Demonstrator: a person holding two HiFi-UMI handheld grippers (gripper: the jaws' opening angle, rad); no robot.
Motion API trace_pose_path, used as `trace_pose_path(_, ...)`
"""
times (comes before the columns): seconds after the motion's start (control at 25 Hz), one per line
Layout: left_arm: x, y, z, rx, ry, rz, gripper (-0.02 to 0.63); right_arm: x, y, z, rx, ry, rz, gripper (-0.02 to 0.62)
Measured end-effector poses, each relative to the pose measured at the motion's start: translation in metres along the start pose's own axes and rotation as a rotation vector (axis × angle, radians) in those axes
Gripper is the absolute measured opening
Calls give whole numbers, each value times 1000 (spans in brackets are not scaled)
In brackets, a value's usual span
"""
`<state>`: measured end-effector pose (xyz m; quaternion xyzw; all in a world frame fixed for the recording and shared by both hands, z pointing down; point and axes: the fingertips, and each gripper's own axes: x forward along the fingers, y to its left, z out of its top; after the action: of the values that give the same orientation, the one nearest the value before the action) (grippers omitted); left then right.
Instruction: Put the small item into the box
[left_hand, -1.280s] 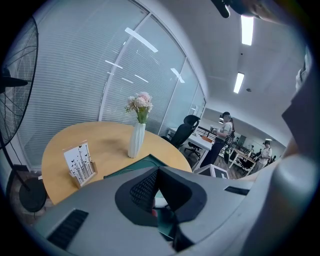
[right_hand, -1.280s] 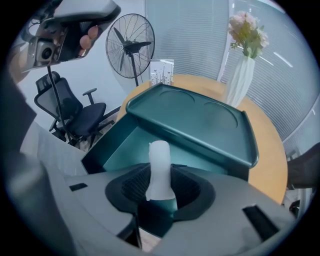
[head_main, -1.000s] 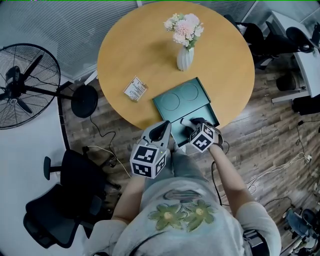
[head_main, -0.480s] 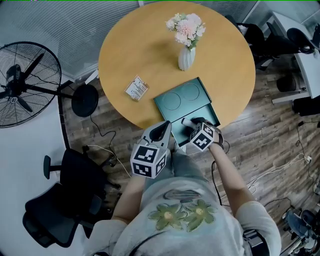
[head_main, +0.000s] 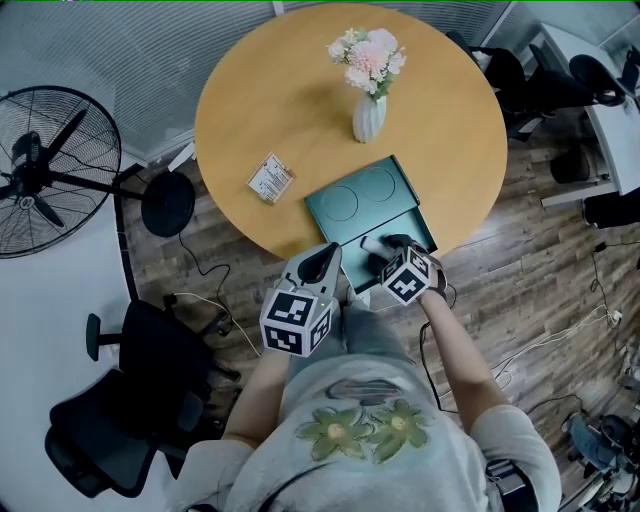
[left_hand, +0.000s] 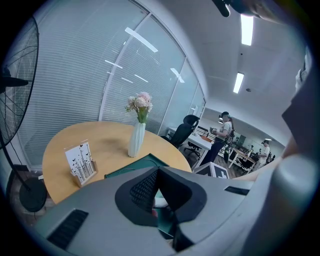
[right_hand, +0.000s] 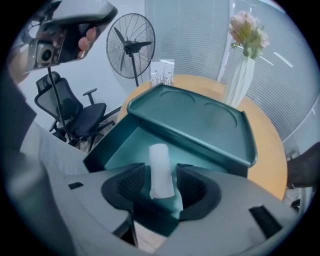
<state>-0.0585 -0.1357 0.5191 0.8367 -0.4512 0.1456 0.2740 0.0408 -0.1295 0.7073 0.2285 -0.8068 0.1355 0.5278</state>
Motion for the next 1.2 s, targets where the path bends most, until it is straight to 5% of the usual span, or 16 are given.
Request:
trace_pose_path(0.52,-5,-10,15,18,-35,-7,2,-85,-1,44,227,-320,-62,206)
trace_pose_path(0.96,-13,-31,35,54,-76,-40,2,-186,-11,85,344,-662,-233,3)
trace_pose_path(1.2,-17,-45,50,78,-109,-63,2,-217,-11,99,351,-749,-256,2)
